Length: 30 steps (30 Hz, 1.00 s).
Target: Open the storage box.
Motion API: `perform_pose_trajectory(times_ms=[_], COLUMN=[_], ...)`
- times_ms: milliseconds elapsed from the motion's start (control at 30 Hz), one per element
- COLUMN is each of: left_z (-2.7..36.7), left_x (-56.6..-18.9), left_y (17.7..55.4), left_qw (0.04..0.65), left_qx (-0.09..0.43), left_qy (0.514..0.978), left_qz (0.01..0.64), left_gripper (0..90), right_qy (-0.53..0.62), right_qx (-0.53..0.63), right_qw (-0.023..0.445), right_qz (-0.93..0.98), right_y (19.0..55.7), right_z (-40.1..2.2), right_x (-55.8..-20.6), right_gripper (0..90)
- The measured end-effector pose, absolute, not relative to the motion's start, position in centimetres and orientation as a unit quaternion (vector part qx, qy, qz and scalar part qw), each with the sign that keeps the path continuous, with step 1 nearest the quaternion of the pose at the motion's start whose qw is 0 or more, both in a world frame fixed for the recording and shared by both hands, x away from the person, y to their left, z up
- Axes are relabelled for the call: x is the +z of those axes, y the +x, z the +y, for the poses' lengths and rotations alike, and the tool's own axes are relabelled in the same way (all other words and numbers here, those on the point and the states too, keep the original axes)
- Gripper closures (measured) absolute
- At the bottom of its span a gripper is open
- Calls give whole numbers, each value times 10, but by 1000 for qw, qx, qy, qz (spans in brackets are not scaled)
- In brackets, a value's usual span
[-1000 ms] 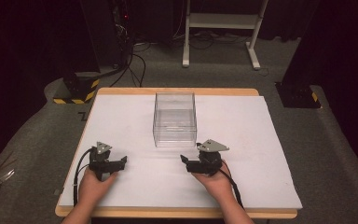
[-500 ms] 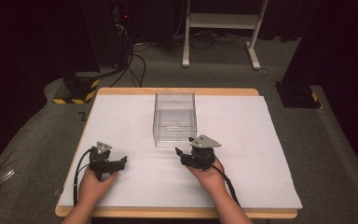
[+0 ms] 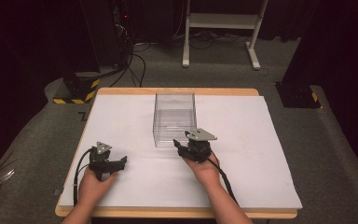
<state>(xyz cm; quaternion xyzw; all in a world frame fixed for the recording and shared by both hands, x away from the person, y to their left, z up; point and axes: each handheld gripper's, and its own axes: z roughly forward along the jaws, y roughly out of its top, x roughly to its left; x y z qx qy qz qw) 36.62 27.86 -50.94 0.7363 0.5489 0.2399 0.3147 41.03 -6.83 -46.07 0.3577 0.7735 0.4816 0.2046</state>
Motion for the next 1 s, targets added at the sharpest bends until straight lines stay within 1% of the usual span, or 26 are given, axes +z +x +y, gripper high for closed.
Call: perform_pose_trajectory(times_ms=[67,133,200,267,400,433,500,533,567,600,867,967,1000], left_z=[279,279,279,279,279,279,279,279,279,279,279,279,279], left_x=[-509,-509,-509,-509,-509,-509,-509,-509,-509,-509,-509,-509,-509], left_y=[366,366,366,366,366,366,366,366,366,366,366,366,366], left_qw=[315,315,315,315,315,315,315,315,315,315,315,315,315], left_qx=[240,240,240,240,240,240,240,240,240,240,240,240,240], left_qy=[736,736,736,736,736,736,736,736,736,736,736,736,736], left_qz=[549,549,549,549,549,549,549,549,549,549,549,549,549], left_gripper=[113,113,113,113,114,113,113,113,113,113,113,113,113], right_qy=[360,364,363,363,363,361,360,357,357,358,350,351,351], right_qx=[483,489,490,495,495,499,501,506,506,509,512,515,515], right_qw=[203,199,198,194,191,189,187,184,184,177,167,159,159], right_qz=[772,768,767,765,766,765,764,764,764,762,767,766,766], right_y=[411,415,416,419,422,424,425,427,427,429,433,435,435], right_z=[-68,-69,-70,-71,-71,-71,-71,-71,-71,-72,-75,-76,-76], right_x=[-461,-462,-462,-463,-463,-463,-463,-462,-462,-462,-464,-466,-466], right_gripper=[428,461,468,496,515,543,551,579,579,598,617,658,658])
